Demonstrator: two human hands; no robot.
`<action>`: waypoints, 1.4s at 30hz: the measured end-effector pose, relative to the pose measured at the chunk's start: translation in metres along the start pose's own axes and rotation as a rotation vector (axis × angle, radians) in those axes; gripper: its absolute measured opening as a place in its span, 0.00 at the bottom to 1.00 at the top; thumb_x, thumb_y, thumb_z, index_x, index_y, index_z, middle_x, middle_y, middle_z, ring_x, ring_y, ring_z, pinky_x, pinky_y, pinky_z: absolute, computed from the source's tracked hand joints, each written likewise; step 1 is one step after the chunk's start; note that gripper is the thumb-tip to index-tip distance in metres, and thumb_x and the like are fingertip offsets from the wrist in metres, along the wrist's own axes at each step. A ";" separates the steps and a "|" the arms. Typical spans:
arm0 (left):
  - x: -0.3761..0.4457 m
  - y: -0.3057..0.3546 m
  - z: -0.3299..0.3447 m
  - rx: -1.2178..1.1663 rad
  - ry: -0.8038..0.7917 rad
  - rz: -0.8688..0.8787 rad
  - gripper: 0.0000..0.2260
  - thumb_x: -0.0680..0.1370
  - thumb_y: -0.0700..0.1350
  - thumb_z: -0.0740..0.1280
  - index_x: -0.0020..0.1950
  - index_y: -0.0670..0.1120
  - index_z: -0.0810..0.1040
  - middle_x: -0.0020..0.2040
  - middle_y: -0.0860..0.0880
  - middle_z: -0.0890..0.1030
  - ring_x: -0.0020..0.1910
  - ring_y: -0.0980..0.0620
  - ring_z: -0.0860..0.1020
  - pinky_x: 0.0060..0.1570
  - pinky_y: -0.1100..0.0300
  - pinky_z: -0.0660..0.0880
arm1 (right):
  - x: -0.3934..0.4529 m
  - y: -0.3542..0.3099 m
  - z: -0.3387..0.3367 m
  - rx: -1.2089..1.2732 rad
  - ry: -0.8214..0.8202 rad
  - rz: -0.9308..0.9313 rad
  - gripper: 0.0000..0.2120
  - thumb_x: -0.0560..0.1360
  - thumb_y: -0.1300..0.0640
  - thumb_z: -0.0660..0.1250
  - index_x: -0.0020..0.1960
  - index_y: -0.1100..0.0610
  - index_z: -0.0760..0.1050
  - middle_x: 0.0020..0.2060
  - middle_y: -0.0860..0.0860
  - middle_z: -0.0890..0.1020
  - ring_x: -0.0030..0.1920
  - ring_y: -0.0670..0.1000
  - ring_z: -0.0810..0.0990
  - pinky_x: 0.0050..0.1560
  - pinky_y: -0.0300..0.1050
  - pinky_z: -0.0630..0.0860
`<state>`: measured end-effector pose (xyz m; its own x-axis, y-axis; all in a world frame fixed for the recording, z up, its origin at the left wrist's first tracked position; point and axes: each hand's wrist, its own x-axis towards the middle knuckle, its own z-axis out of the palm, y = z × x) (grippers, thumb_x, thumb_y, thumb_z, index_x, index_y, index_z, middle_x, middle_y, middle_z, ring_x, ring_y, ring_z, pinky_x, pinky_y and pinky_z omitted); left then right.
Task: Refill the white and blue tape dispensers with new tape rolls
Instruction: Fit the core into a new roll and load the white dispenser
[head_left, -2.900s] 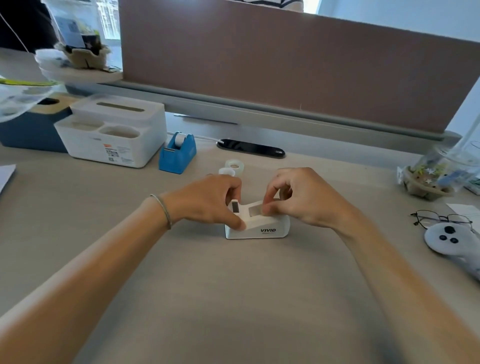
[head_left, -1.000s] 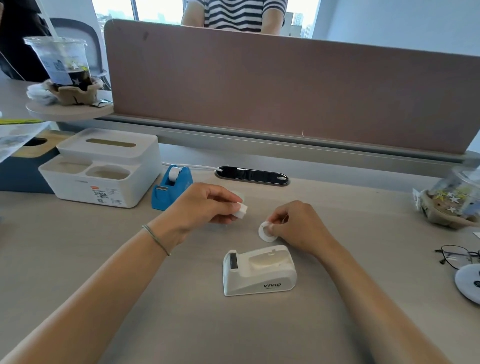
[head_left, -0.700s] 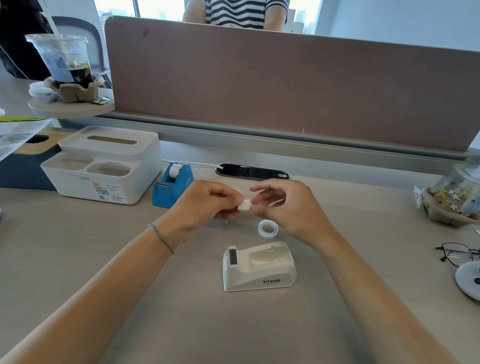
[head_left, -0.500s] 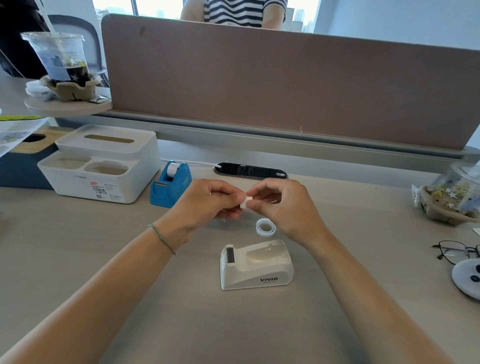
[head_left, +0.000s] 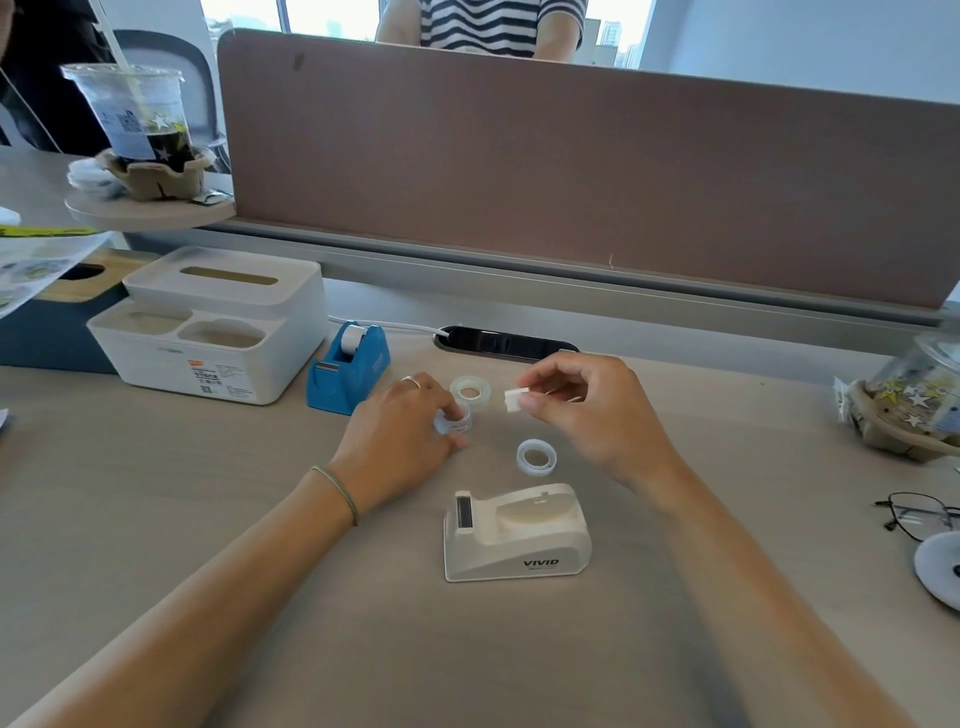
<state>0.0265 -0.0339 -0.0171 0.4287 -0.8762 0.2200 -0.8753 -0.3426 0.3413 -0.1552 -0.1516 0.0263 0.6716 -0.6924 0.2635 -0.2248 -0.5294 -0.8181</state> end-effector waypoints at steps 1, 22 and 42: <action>-0.001 0.000 0.001 0.022 0.003 0.004 0.17 0.73 0.61 0.71 0.58 0.56 0.82 0.61 0.56 0.79 0.53 0.56 0.76 0.47 0.63 0.72 | 0.000 0.000 0.000 -0.003 -0.002 -0.003 0.03 0.72 0.59 0.76 0.46 0.53 0.85 0.40 0.49 0.87 0.41 0.48 0.85 0.46 0.42 0.80; -0.002 0.046 -0.029 -1.098 -0.171 -0.266 0.09 0.83 0.46 0.63 0.52 0.43 0.81 0.51 0.44 0.85 0.44 0.48 0.85 0.43 0.59 0.80 | -0.006 -0.016 -0.001 -0.070 0.106 -0.147 0.05 0.71 0.60 0.76 0.46 0.53 0.85 0.40 0.46 0.87 0.41 0.48 0.85 0.46 0.44 0.82; -0.009 0.050 -0.038 -1.301 -0.172 -0.159 0.09 0.83 0.37 0.61 0.60 0.40 0.79 0.52 0.39 0.87 0.49 0.44 0.86 0.57 0.50 0.79 | -0.012 -0.028 -0.002 -0.209 0.272 -0.387 0.09 0.74 0.62 0.74 0.53 0.54 0.85 0.44 0.47 0.87 0.44 0.46 0.84 0.49 0.45 0.81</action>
<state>-0.0127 -0.0308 0.0326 0.3880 -0.9216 0.0108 0.0759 0.0436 0.9962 -0.1585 -0.1300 0.0473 0.5317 -0.5141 0.6730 -0.1510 -0.8395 -0.5220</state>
